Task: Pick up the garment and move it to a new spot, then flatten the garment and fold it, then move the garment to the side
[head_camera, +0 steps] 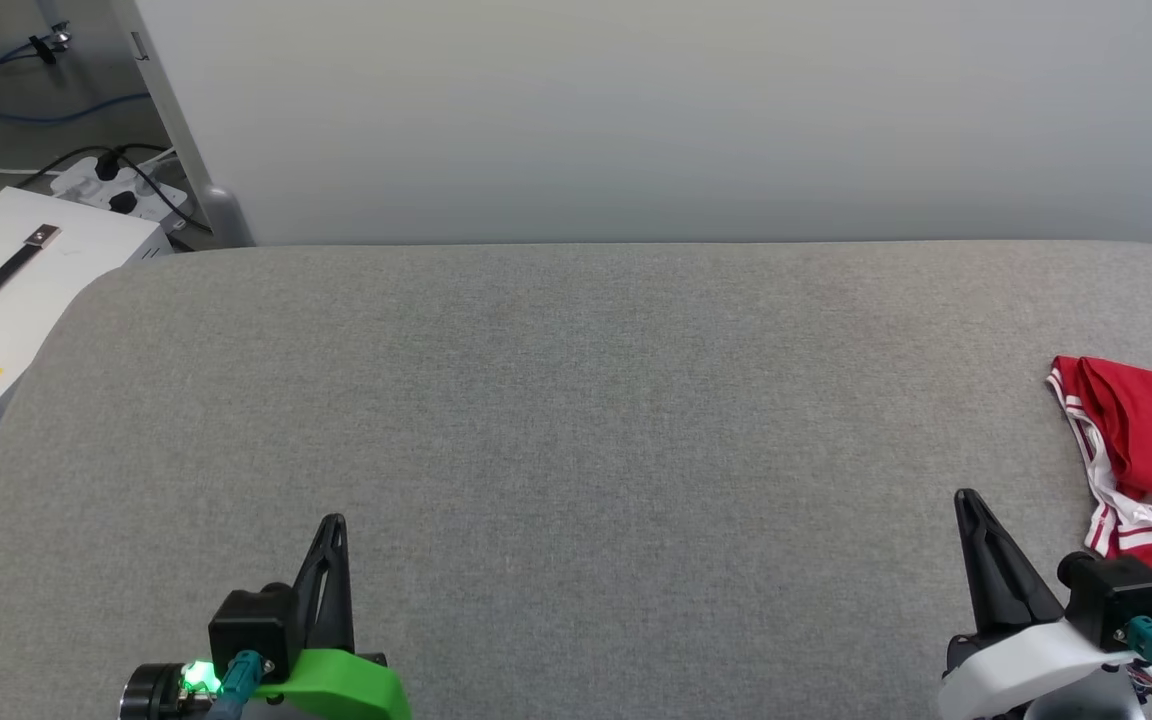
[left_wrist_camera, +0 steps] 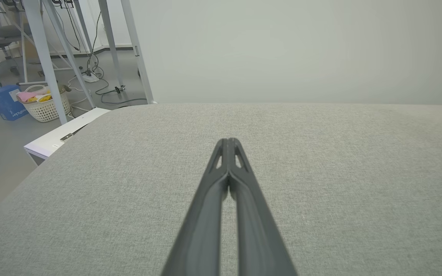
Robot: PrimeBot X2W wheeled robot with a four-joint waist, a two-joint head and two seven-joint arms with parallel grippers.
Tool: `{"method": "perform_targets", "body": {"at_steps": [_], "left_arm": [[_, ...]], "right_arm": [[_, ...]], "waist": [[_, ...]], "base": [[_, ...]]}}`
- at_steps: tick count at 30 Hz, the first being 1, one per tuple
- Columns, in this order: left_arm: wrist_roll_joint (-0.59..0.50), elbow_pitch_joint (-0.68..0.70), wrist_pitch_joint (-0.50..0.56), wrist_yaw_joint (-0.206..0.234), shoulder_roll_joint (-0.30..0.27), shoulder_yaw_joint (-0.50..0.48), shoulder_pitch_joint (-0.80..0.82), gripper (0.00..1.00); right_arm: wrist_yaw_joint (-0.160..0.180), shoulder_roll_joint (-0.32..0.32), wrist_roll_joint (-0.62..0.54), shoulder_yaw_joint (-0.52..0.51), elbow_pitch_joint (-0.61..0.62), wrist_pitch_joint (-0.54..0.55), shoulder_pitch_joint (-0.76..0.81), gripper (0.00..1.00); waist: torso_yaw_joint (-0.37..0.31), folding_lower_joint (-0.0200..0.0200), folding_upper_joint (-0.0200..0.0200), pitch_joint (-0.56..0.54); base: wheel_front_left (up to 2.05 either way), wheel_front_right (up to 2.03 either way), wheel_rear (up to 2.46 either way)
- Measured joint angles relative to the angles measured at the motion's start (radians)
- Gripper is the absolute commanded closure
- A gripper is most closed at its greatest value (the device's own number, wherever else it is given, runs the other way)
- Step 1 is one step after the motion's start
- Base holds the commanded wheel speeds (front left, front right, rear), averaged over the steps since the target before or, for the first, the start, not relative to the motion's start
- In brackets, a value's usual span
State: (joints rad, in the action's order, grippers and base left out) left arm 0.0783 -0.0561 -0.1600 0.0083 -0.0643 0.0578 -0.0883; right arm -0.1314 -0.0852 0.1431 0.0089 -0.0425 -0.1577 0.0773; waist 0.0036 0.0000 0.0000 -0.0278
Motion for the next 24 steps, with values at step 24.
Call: {"method": "perform_targets", "body": {"at_steps": [24], "left_arm": [[-0.027,0.014,0.048,0.000,0.002,-0.017,0.023,1.00]], "right_arm": [[0.000,0.010,-0.044,-0.002,0.010,0.048,-0.020,1.00]], "waist": [[-0.001,0.0000,0.0000,0.009]], "base": [[0.00,0.00,0.00]]}}
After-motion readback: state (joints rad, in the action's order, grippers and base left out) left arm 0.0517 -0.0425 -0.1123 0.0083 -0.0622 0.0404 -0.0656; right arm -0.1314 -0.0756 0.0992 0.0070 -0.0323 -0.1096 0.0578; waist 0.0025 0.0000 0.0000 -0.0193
